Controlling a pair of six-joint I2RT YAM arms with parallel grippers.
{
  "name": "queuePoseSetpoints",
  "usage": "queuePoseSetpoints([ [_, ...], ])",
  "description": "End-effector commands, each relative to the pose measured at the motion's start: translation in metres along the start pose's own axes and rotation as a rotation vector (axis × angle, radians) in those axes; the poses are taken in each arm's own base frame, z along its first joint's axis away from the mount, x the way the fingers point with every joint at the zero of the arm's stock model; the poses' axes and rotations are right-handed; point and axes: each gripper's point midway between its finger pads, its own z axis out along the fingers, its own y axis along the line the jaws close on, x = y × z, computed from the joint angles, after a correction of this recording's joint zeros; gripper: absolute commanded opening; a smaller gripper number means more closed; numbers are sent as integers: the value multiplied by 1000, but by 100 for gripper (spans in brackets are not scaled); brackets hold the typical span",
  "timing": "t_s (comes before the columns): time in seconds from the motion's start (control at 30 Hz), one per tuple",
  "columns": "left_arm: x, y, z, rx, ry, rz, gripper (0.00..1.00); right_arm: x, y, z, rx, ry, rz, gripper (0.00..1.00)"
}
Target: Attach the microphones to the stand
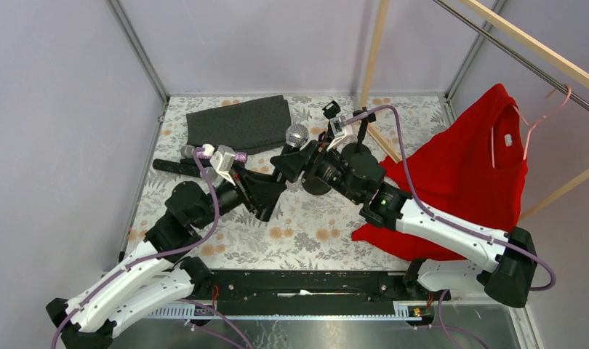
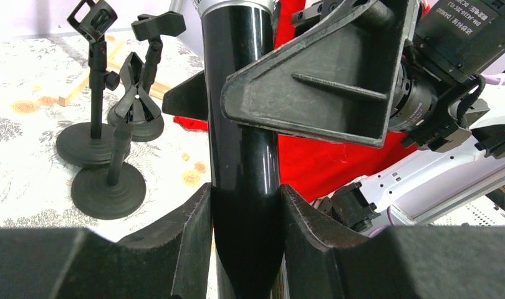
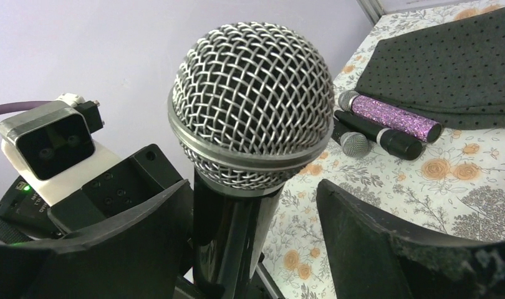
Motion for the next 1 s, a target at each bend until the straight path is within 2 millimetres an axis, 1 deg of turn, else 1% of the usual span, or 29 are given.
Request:
queuePoseSetpoints([
  [0.0, -16, -13, 0, 61, -69, 43, 0, -27, 40, 0, -122, -60, 9, 77],
  [0.2, -8, -12, 3, 81, -56, 48, 0, -19, 32, 0, -109, -44, 5, 70],
  [0.27, -6, -12, 2, 85, -51, 53, 0, -18, 31, 1, -105, -43, 2, 65],
  [0.37, -4, -9, 1, 71, -48, 57, 0, -18, 27, 0, -93, -51, -12, 50],
  [0.4, -3, -7, 1, 62, -47, 58, 1, -18, 25, -1, -89, -54, -17, 39],
  [0.43, -3, -5, 1, 56, -48, 55, 6, -20, 25, -3, -85, -60, -23, 30],
  [0.47, -2, -4, 2, 49, -49, 52, 13, -21, 23, -4, -78, -68, -31, 24],
  [0.5, -2, -2, 3, 43, -51, 51, 23, -23, 21, -7, -70, -75, -39, 18],
  [0.53, -2, -1, 3, 36, -52, 49, 28, -26, 20, -10, -61, -88, -50, 13],
  [0.57, -1, 1, 4, 30, -51, 46, 38, -29, 17, -13, -46, -100, -60, 9],
  [0.63, 0, 6, 6, 7, -49, 41, 52, -37, 10, -23, -6, -131, -86, 3],
  [0.7, 1, 12, 9, -22, -49, 35, 65, -48, 3, -36, 40, -165, -130, 0],
  [0.73, 1, 15, 10, -36, -50, 34, 74, -53, -1, -43, 71, -179, -151, 0],
  [0.83, 2, 28, 14, -101, -60, 21, 94, -70, -18, -71, 177, -222, -227, 0],
  [0.9, 4, 40, 18, -158, -61, 9, 98, -81, -32, -92, 259, -252, -278, 0],
  [0.97, 6, 52, 22, -218, -57, 4, 99, -86, -43, -113, 316, -261, -325, 0],
])
